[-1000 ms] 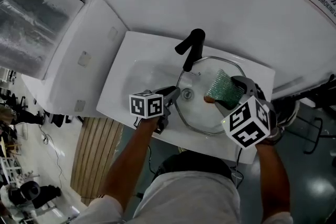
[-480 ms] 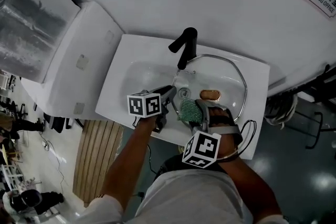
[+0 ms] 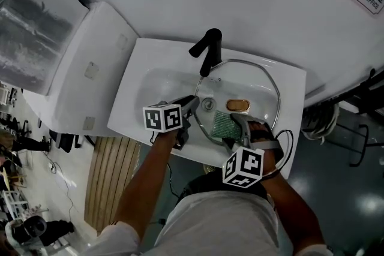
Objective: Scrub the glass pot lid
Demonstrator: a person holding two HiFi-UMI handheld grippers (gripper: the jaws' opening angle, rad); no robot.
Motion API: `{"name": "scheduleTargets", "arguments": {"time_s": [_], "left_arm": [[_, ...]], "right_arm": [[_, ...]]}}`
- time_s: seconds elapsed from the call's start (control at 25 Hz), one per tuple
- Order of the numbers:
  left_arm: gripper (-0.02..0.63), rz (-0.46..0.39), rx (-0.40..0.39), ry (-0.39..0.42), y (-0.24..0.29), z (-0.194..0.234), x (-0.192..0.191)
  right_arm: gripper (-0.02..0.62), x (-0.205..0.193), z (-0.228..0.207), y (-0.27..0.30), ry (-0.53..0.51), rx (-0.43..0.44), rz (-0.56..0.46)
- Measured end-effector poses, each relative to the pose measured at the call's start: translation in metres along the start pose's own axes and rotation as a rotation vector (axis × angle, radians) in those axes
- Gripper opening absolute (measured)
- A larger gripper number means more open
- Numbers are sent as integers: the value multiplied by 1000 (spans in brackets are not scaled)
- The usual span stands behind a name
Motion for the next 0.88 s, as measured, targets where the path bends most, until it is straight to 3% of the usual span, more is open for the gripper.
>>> {"name": "scheduleTargets", "arguments": {"time_s": [0.24, 0.56, 0.72, 0.88], "left_arm": [[94, -1, -12, -4, 0, -1, 0], [94, 4, -14, 7, 0, -2, 2], [94, 5, -10, 9, 0, -2, 2], [93, 7, -5, 9, 1, -2, 2]], "right_arm": [[331, -42, -32, -26, 128, -52, -51], [331, -101, -71, -23, 466, -91, -74], [331, -112, -78, -24, 505, -125, -58], [331, -100, -70, -33, 447, -139, -38]]}}
Point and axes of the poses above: the fingertips, and each gripper's own axes: y forward along the fingers, z to its left, x out of its top, the point moved 7 cm from there along -y, backward along the fingers, and after that the axes turned 8 degrees about z, right-handed, at the moved point
